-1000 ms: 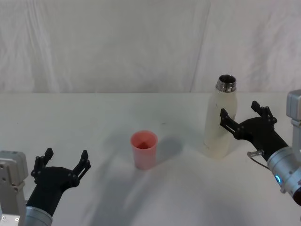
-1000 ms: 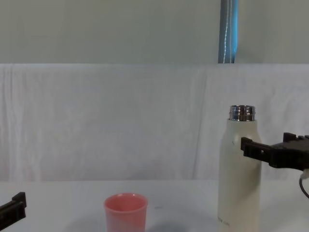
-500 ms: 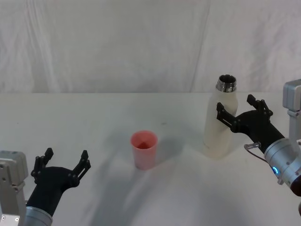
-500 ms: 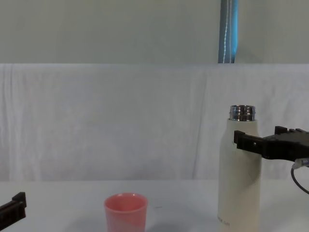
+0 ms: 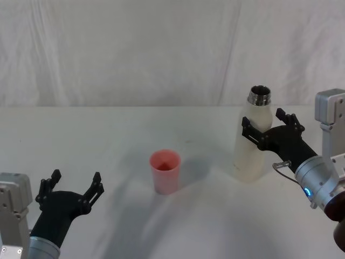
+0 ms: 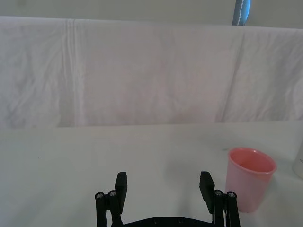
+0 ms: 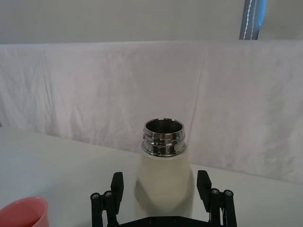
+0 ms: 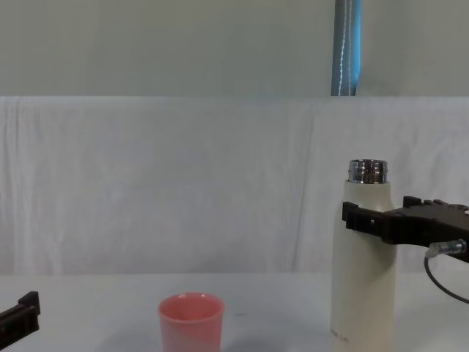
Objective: Grasp the thermos with one hand and pour water into the cup lid.
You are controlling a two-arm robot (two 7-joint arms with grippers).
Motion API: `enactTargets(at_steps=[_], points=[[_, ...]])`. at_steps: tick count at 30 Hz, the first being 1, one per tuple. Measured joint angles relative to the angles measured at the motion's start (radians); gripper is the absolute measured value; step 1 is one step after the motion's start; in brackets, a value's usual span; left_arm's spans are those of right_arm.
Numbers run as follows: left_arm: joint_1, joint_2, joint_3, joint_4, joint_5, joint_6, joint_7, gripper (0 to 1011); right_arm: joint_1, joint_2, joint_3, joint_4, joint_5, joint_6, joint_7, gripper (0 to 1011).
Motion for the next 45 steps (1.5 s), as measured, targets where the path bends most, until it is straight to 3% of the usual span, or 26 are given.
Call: enactTargets(at_steps=[45], points=[[0.000, 0.000, 0.000, 0.000, 0.000, 0.000, 0.000, 1001, 0.032, -0.040, -0.008, 0.077, -0.004, -0.009, -0.026, 1001]])
